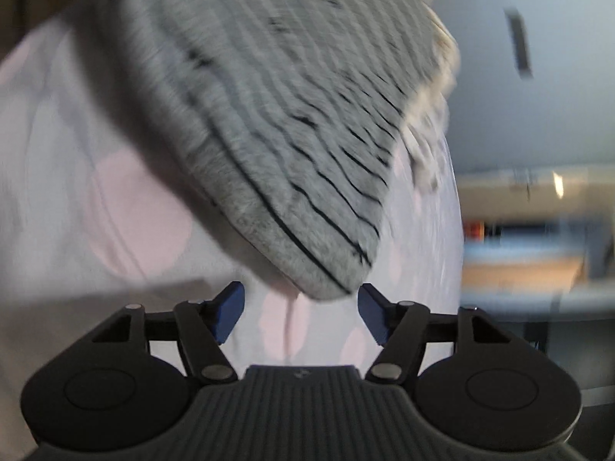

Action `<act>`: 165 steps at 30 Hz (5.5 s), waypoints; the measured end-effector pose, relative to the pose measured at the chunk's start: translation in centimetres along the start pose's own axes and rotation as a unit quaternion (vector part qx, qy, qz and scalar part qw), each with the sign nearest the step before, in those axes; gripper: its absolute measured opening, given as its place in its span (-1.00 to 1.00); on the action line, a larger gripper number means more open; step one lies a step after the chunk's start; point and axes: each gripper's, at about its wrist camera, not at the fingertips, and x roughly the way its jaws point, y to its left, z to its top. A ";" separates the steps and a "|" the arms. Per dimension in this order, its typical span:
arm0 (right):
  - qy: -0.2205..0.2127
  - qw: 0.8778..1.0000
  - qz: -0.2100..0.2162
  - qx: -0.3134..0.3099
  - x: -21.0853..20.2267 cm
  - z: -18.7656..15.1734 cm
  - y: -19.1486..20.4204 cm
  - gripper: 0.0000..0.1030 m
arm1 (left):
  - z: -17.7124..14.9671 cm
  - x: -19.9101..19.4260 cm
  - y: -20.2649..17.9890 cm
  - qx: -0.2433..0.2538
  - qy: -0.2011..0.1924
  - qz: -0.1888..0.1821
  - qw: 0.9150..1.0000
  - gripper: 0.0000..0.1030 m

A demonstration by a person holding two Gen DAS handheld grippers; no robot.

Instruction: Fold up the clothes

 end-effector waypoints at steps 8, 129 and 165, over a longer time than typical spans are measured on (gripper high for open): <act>-0.051 0.990 -0.028 -0.127 2.0 -1.2 0.4 0.39 | -0.4 -0.4 0.4 -0.013 0.004 -0.006 1.000 -0.81; 0.072 0.934 0.021 0.350 -3.8 1.7 -12.4 -0.31 | 3.2 -9.5 15.0 -0.046 -0.113 0.078 0.989 -0.78; 0.122 0.749 0.049 0.650 4.8 -6.6 -9.7 -0.19 | 9.7 -3.7 20.0 -0.145 -0.155 0.108 0.971 -0.48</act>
